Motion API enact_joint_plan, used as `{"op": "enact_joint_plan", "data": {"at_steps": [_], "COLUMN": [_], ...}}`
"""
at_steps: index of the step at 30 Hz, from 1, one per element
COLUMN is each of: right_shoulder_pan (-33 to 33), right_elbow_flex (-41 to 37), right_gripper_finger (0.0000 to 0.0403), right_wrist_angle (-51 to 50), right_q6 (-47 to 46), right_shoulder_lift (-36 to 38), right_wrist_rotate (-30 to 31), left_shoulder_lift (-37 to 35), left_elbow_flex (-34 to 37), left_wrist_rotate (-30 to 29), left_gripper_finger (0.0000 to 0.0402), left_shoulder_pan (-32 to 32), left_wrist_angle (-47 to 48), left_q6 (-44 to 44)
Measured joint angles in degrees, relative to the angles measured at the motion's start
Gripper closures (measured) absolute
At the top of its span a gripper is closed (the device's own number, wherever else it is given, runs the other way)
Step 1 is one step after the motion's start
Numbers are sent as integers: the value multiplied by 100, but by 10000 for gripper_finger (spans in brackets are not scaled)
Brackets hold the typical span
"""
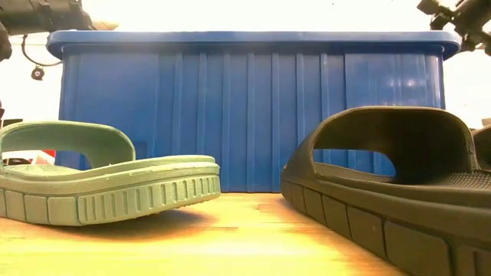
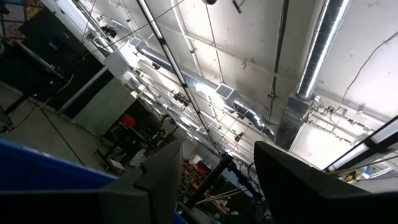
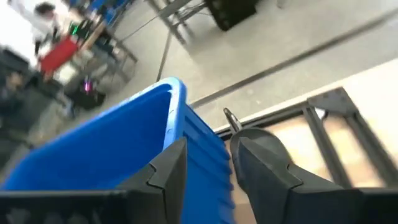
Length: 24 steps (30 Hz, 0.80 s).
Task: Pick and place slides into bin
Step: Put the black slide into the blue container
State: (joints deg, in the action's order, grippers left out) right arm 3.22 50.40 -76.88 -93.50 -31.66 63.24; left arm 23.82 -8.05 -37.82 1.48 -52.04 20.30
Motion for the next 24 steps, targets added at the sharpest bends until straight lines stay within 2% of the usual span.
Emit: {"op": "enact_joint_plan", "data": {"at_steps": [6, 9, 14, 19, 24], "right_shoulder_pan": [-425, -739, -1166, -1471, -1744], "right_elbow_flex": [-296, -296, -296, -296, -354], "right_gripper_finger": [279, 271, 247, 222, 211], "right_wrist_angle": [287, 484, 1184, 1883, 2109], "right_q6": [-653, -845, -208, 558, 630], "right_shoulder_lift": [-62, -70, -70, -78, -115], "right_wrist_rotate": [-27, -284, -752, -822, -1210], "left_shoulder_lift": [-79, -98, -101, -103, -101], "left_elbow_flex": [0, 2, 4, 4, 11], "left_wrist_rotate": [4, 7, 21, 144, 161], "left_gripper_finger": [217, 217, 217, 217, 217], "left_shoulder_pan": [0, 2, 0, 0, 0], "left_wrist_angle": [-4, 19, 33, 19, 18], "left_q6": [-22, -22, 26, 33, 39]}}
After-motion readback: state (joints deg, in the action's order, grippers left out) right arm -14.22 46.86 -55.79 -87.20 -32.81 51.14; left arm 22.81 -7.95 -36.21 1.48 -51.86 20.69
